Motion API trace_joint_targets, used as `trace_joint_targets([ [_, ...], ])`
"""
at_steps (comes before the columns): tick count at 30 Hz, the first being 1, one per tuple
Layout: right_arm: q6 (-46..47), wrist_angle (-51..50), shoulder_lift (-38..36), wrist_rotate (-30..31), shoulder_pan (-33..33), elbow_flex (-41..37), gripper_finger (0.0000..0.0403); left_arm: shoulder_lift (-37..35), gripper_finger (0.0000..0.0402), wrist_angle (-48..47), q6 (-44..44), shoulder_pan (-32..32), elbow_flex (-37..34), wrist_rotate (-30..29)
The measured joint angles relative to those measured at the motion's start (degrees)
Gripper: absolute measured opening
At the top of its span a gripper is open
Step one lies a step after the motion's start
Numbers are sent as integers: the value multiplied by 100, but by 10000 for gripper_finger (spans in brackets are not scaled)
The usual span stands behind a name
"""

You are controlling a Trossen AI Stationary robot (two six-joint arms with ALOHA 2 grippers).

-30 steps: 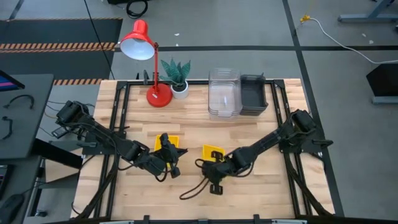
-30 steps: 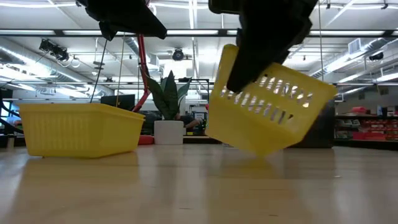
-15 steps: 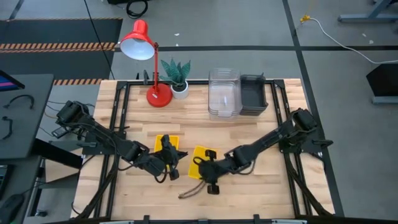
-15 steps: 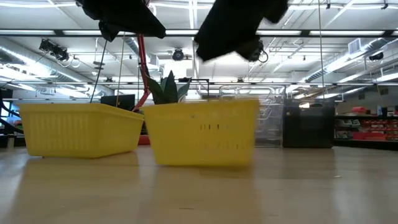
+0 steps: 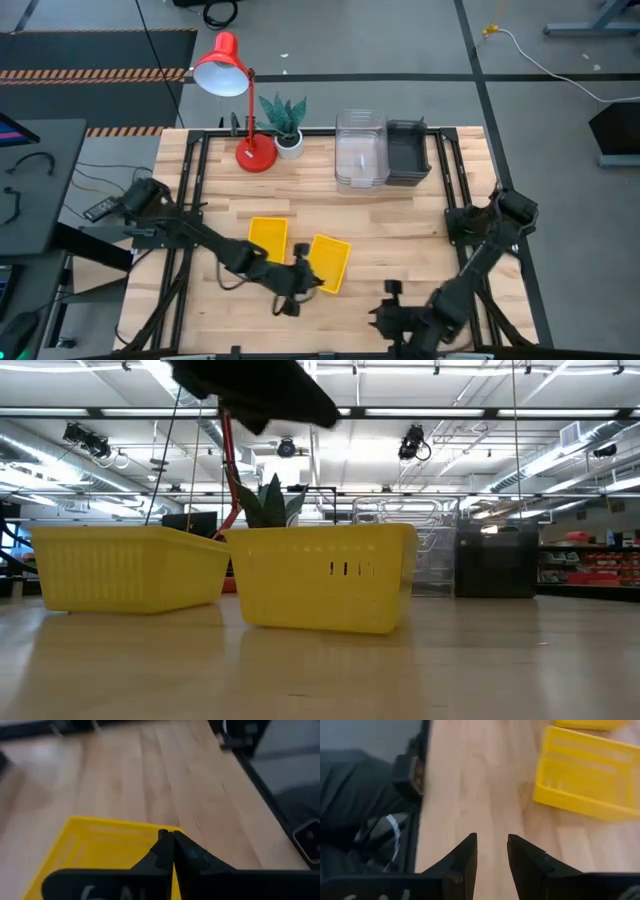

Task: Stack baskets by color
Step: Stack the yellow bin on the top yellow bin

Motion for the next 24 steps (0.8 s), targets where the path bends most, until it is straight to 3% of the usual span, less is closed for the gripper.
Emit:
trace_joint_targets([
  [6, 1161, -548, 0, 980, 646, -2, 112, 1012, 82, -2250, 373, 139, 1657, 790],
  [11, 1589, -645, 0, 1508, 897, -2, 112, 1744, 149, -3337, 660, 133, 2467, 816],
  [14, 1644, -646, 0, 1678, 947, -2, 112, 2030, 161, -3622, 697, 162, 2711, 598],
  [19, 1605, -674, 0, 1763, 969, -2, 112, 2164, 117, -3816, 633, 236, 2743, 287],
  [24, 1590, -756, 0, 1764, 967, -2, 112, 1975, 20, -4238, 590, 217, 2747, 222],
])
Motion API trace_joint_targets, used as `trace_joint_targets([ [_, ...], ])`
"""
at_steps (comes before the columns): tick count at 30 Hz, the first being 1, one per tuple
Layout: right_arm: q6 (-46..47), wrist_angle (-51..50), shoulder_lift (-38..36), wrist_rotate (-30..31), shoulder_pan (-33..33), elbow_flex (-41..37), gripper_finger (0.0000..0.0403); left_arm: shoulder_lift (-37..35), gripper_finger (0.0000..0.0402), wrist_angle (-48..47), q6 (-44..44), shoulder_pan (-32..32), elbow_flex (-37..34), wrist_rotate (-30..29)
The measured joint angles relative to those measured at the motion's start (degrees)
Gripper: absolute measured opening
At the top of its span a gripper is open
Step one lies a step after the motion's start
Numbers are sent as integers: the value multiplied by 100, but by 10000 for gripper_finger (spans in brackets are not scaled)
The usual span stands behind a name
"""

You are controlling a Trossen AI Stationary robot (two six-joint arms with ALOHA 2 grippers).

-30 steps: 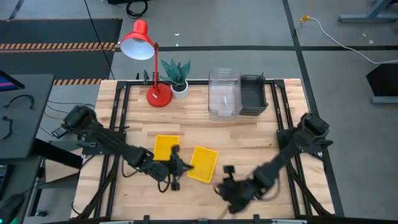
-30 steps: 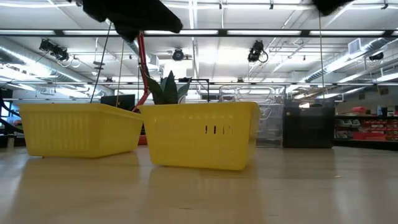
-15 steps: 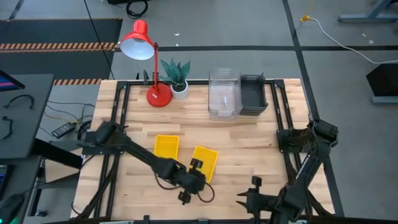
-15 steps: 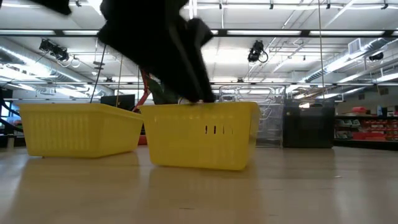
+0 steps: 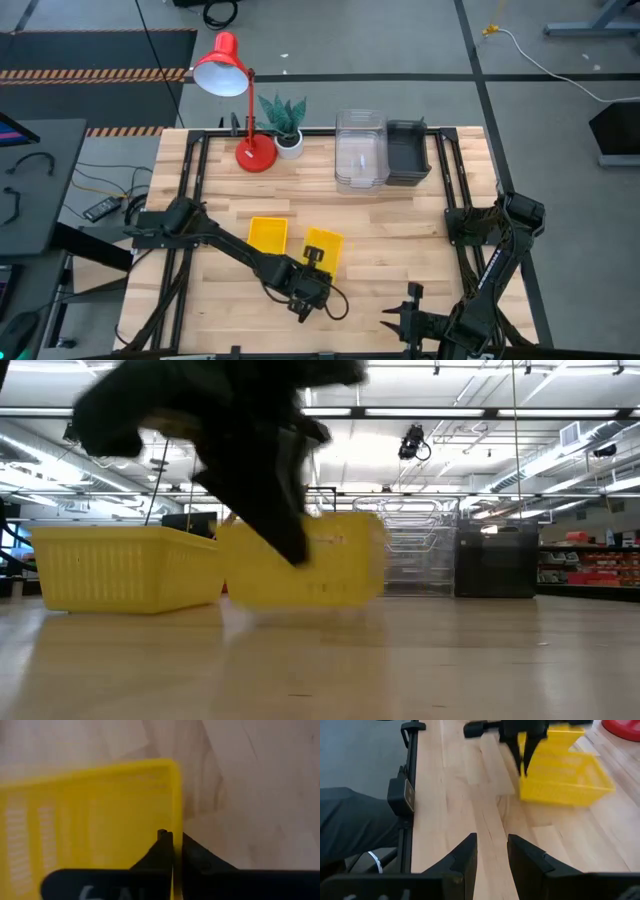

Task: Stack baskets by color
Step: Stack the yellow bin on the top yellow bin, then move the stacked yellow bins to the top left of the table

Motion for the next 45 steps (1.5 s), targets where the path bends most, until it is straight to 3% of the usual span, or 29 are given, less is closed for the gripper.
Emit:
trace_joint_targets([
  [4, -3, -63, 0, 149, -4, 0, 112, -498, 9, -824, -435, -278, 0, -984],
  [7, -5, -118, 0, 301, -4, 0, 112, -1034, 7, -1682, -1226, -538, 0, -1489],
  [11, -88, -177, 0, 471, -35, 0, 112, -1633, 6, -3021, -2397, -861, 4, -1444],
  [15, -222, -178, 0, 555, -105, 0, 112, -1774, 6, -3861, -2791, -1039, -2, -853],
  [19, -258, -177, 0, 555, -193, 0, 112, -1758, 6, -3715, -2800, -1080, -161, -471],
  [26, -295, -176, 0, 537, -232, 0, 112, -1741, 26, -3220, -2833, -806, -880, -652],
  [33, -300, -173, 0, 531, -232, 0, 112, -1743, 51, -2861, -2704, -519, -933, -337],
  [38, -300, -171, 0, 530, -232, 0, 112, -1743, 92, -2828, -2522, -437, -933, -22],
  [45, -300, -173, 2, 528, -232, 0, 112, -2059, 181, -2852, -2563, -442, -938, -37],
])
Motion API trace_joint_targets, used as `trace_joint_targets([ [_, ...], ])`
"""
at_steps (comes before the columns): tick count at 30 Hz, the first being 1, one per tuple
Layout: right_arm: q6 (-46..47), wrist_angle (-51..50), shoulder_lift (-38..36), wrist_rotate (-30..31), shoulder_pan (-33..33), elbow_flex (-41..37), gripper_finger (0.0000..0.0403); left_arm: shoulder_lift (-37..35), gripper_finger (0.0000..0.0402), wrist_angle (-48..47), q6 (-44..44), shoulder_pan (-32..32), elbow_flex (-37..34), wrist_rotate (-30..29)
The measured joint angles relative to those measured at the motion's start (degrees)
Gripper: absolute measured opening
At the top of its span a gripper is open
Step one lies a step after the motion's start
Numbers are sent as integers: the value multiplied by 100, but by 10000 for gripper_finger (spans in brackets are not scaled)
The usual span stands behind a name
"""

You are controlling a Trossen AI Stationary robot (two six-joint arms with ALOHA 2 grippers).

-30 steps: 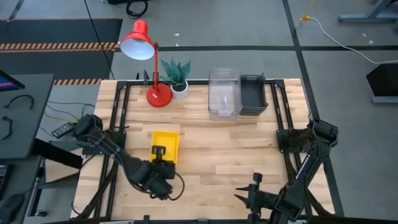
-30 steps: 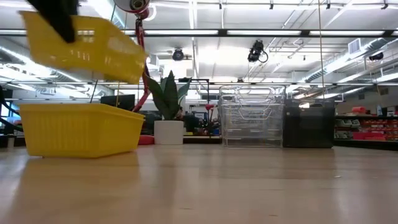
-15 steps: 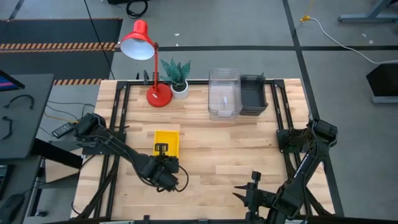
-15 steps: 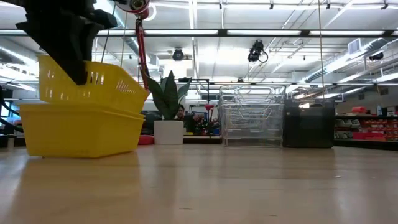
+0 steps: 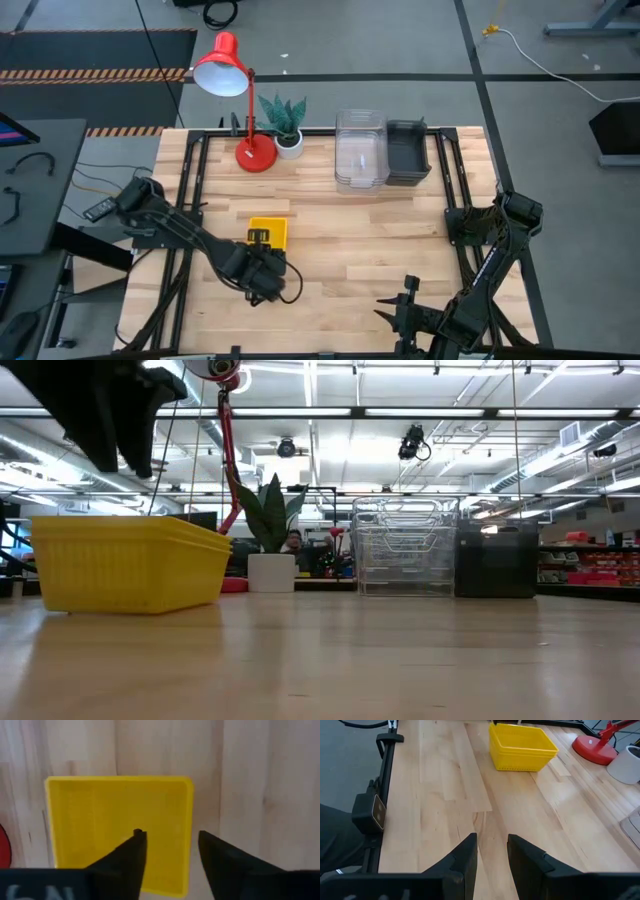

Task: Stack baskets by color
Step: Move the stacked yellow bins to the top left of the table

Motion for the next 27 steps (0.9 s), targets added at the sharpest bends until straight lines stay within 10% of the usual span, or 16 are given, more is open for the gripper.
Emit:
trace_joint_targets([
  [12, 0, 12, 2, 8, -2, 0, 112, -12, 242, 803, -126, -361, -770, -20],
  [27, -7, 2, 2, 132, -8, 0, 112, -12, 20, 2421, 919, 202, -1550, 375],
])
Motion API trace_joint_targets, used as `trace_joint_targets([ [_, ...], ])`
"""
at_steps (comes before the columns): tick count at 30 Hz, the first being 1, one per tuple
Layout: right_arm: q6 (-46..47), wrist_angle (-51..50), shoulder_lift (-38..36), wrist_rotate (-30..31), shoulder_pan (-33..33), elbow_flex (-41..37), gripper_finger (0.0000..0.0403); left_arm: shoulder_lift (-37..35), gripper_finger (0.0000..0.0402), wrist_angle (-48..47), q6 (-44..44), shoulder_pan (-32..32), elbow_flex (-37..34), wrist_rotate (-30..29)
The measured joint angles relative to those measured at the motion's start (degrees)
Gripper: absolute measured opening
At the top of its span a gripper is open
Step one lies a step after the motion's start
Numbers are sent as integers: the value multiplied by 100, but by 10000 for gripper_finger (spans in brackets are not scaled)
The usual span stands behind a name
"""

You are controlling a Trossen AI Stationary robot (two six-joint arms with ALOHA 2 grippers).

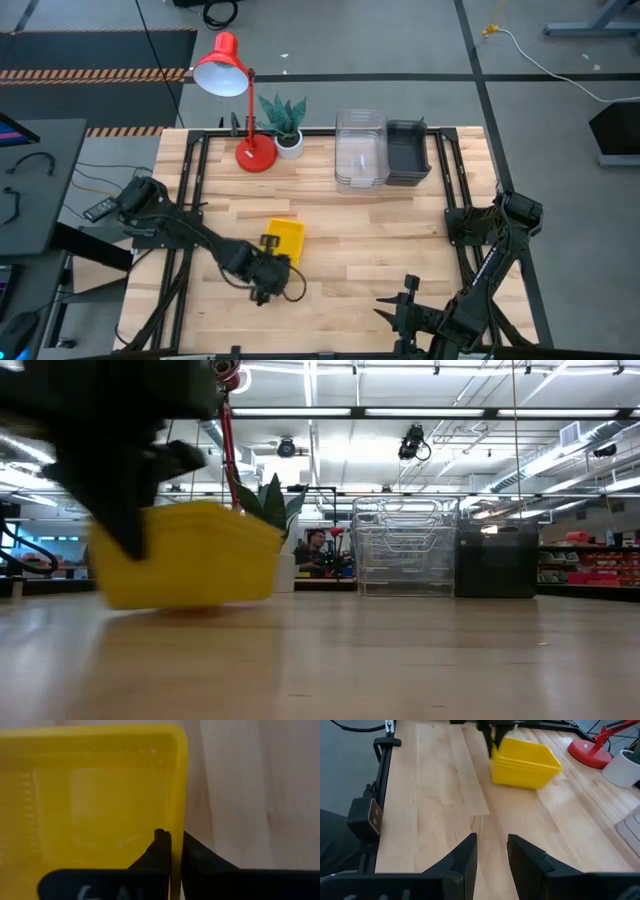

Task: Stack baskets by color
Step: Move the stacked yellow bins to the top left of the table

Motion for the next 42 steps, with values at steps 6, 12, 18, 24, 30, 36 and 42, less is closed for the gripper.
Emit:
trace_joint_targets([
  [6, 1, -1, 0, -5, -63, 0, 112, 0, 21, 883, 1371, 1014, 3, 17],
  [12, 0, -6, 0, -21, -132, 0, 112, 0, 21, 1402, 2467, 2481, 1, 171],
  [18, -133, -7, 0, -19, -189, 0, 112, 87, 27, 2297, 3479, 3650, 3, 614],
  [24, -146, -8, 0, -19, -302, 0, 112, 262, 24, 2337, 3557, 4317, 25, 774],
  [30, -150, -70, 0, -22, -420, 0, 112, 431, 33, 2980, 3995, 4459, 34, 804],
  [36, -278, -7, 0, -59, -470, 2, 112, 493, 27, 3109, 4048, 4534, 29, 790],
  [42, -304, 6, 0, -70, -472, 0, 112, 608, 48, 3260, 3917, 4558, 31, 581],
])
